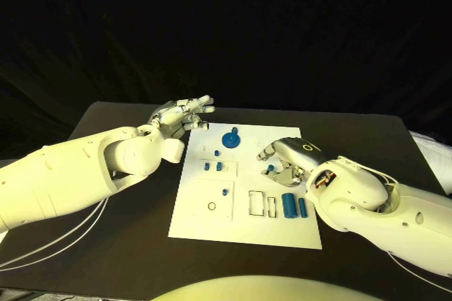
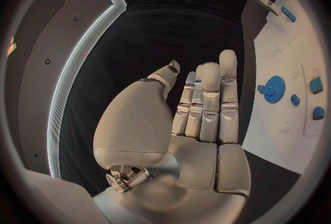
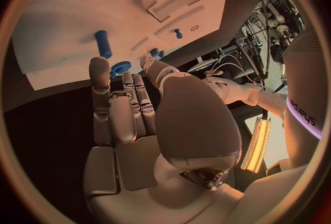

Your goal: Assemble the parts on the task board

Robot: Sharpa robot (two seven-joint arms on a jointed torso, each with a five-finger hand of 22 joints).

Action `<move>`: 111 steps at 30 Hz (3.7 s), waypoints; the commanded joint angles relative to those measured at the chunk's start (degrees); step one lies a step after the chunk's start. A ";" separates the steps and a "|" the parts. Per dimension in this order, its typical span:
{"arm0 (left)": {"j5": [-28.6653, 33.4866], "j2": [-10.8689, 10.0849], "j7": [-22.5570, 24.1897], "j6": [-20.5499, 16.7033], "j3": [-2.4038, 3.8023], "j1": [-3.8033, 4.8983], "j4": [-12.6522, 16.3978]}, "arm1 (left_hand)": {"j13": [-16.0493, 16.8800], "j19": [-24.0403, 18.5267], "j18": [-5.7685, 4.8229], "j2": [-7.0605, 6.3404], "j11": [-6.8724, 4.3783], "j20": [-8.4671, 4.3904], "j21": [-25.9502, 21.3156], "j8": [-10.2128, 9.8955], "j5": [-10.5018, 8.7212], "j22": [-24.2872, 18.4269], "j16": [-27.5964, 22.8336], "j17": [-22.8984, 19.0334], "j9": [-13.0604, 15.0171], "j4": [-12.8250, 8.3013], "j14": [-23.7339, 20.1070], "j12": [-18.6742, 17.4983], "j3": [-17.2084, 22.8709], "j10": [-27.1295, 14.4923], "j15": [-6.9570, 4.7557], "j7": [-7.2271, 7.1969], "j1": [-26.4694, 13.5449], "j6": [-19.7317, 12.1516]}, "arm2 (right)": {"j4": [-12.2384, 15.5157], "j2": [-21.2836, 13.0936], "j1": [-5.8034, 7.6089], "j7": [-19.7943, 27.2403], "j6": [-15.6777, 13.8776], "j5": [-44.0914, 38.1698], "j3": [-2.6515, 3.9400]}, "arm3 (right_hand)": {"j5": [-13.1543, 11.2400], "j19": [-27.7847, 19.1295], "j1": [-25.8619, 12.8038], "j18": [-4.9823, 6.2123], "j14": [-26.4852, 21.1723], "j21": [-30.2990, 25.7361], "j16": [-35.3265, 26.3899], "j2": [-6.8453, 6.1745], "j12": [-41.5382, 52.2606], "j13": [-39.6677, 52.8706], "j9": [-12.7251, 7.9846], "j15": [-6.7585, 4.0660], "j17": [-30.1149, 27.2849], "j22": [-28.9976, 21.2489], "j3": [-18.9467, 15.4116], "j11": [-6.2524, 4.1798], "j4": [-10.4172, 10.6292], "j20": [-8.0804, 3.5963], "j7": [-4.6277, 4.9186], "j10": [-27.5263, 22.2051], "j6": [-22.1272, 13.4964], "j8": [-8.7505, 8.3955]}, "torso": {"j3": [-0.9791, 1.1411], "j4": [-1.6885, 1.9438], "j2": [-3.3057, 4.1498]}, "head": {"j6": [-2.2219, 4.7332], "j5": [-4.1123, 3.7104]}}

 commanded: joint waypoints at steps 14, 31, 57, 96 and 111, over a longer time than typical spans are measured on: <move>0.26 0.15 0.05 1.35 -0.01 -0.11 -0.04 | 0.08 0.55 1.09 0.48 0.03 0.04 -0.23 0.36 -0.27 -0.13 -0.13 -0.16 -0.07 -0.11 -0.37 0.52 -0.60 -0.37 -0.06 0.07 0.69 -0.36 | -1.63 -0.24 0.12 -2.56 6.88 -1.85 0.06 | -0.71 -0.23 1.38 0.50 1.99 -0.92 -0.97 0.76 1.08 0.06 0.13 0.17 -1.03 -0.84 -1.50 -0.26 0.86 -0.37 -0.33 0.06 0.99 0.05 | -0.04 0.20 0.07 | 0.20 -0.40; 0.22 0.22 -0.23 1.69 -0.01 -0.12 -0.17 | 0.08 0.55 1.09 0.48 0.03 0.04 -0.23 0.36 -0.27 -0.13 -0.13 -0.16 -0.07 -0.11 -0.37 0.52 -0.60 -0.37 -0.06 0.07 0.69 -0.36 | -3.08 0.55 0.13 -2.52 6.28 -2.33 0.05 | -2.02 1.73 3.16 0.10 2.32 0.47 -0.42 2.77 2.83 -0.04 0.43 -0.81 -0.35 1.24 1.95 -1.29 1.27 -1.09 0.26 4.05 4.07 0.57 | 0.00 0.14 0.09 | 0.02 -0.48; 0.01 0.08 -0.38 1.75 -0.03 -0.23 -0.24 | 0.10 0.59 1.10 0.54 0.04 0.05 -0.32 0.40 -0.28 -0.20 -0.12 -0.26 -0.06 -0.14 -0.42 0.64 -0.83 -0.48 -0.06 0.09 0.91 -0.41 | 1.85 -0.11 0.15 -2.11 -1.07 -1.76 0.55 | -2.69 4.63 5.51 -0.76 2.94 4.22 1.76 4.30 4.70 0.76 1.29 -2.76 2.27 6.48 6.16 -3.46 -1.15 -2.64 -0.47 13.72 8.33 2.08 | -0.03 0.12 0.02 | -0.23 -0.45; -0.44 1.26 -0.25 1.98 -0.03 -0.39 -0.79 | 0.11 0.69 1.09 0.68 0.14 0.08 -0.49 0.34 -0.28 -0.32 -0.02 -0.33 -0.10 -0.14 -0.45 0.83 -1.31 -0.80 -0.01 0.20 1.24 -0.74 | -0.71 13.93 -4.44 4.20 1.70 4.13 -3.18 | -2.42 3.44 5.21 -0.50 2.77 3.96 1.41 4.50 2.59 0.50 0.85 -2.07 1.58 5.22 8.09 -2.50 -2.50 -2.20 0.52 12.38 6.64 0.85 | -0.13 0.19 0.05 | -1.62 2.45; -0.50 1.38 -0.27 2.10 -0.03 -0.43 -0.89 | 0.11 0.69 1.09 0.68 0.14 0.08 -0.49 0.34 -0.28 -0.32 -0.02 -0.33 -0.10 -0.14 -0.45 0.83 -1.31 -0.80 -0.01 0.20 1.24 -0.74 | -2.55 14.78 -4.55 3.22 2.06 1.55 -3.32 | -2.36 3.38 5.21 -0.48 2.76 3.95 1.39 4.55 2.54 0.51 0.85 -2.05 1.54 5.15 8.20 -2.48 -2.59 -2.18 0.54 12.38 6.61 0.83 | -0.02 0.16 0.08 | -1.76 2.38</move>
